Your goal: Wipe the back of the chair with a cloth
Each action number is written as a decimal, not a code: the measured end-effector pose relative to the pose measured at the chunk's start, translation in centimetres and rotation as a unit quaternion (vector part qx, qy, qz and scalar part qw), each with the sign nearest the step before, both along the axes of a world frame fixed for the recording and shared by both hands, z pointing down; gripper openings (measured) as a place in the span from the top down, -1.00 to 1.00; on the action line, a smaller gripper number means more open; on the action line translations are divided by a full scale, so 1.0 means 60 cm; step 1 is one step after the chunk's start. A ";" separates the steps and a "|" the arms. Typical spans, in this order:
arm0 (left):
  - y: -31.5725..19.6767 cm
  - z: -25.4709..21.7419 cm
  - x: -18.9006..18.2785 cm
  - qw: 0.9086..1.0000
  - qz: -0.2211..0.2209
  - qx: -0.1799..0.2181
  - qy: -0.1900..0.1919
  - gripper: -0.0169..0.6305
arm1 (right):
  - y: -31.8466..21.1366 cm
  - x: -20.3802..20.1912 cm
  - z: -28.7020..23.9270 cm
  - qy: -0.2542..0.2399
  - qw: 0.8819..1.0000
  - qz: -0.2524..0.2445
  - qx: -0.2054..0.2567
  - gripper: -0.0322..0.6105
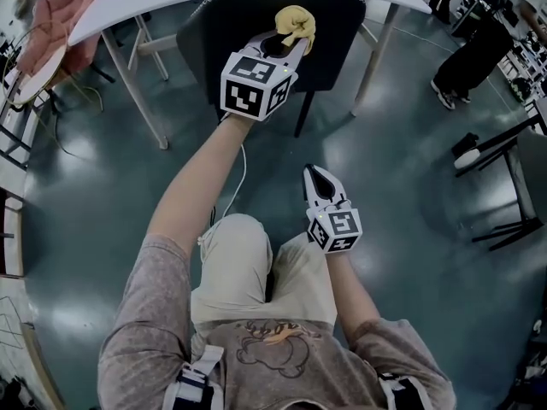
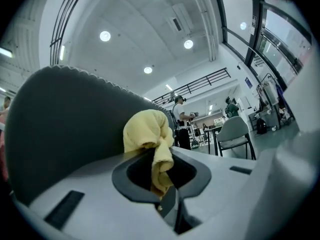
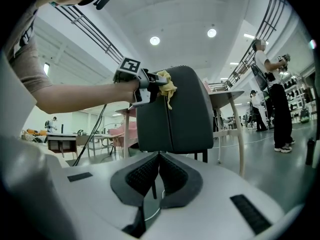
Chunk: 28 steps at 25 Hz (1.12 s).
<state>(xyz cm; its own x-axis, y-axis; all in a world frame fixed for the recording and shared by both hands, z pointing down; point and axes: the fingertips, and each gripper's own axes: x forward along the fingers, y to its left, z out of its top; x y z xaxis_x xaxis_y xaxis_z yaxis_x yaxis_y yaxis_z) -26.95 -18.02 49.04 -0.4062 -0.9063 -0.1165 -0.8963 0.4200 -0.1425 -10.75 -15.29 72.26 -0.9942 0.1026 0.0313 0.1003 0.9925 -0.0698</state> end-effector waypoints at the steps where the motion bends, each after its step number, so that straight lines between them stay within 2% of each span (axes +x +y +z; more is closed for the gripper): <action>1: -0.006 0.000 0.000 1.000 0.001 0.002 0.003 0.76 | -0.001 0.001 0.000 0.001 1.000 0.001 0.000 0.82; 4: -0.024 0.001 0.006 1.000 0.010 -0.001 0.004 0.76 | -0.002 -0.001 0.000 -0.001 1.000 0.003 0.000 0.82; 10: -0.098 0.023 0.037 0.998 0.049 -0.032 0.002 0.76 | -0.007 -0.004 0.001 -0.003 1.000 0.012 -0.001 0.82; 14: -0.126 0.029 0.078 0.995 0.089 -0.034 0.004 0.76 | -0.012 0.001 0.016 0.006 1.000 0.016 -0.002 0.82; 17: -0.116 0.022 0.106 0.994 0.109 -0.026 -0.004 0.76 | -0.011 0.003 0.016 0.009 1.000 0.014 0.000 0.82; 22: -0.047 0.026 0.112 0.995 0.095 0.002 -0.001 0.76 | -0.005 0.009 0.008 0.002 1.000 0.010 0.005 0.82; 28: 0.082 0.037 0.073 0.999 0.037 0.021 -0.008 0.76 | 0.003 0.019 0.002 -0.001 1.000 0.005 0.004 0.82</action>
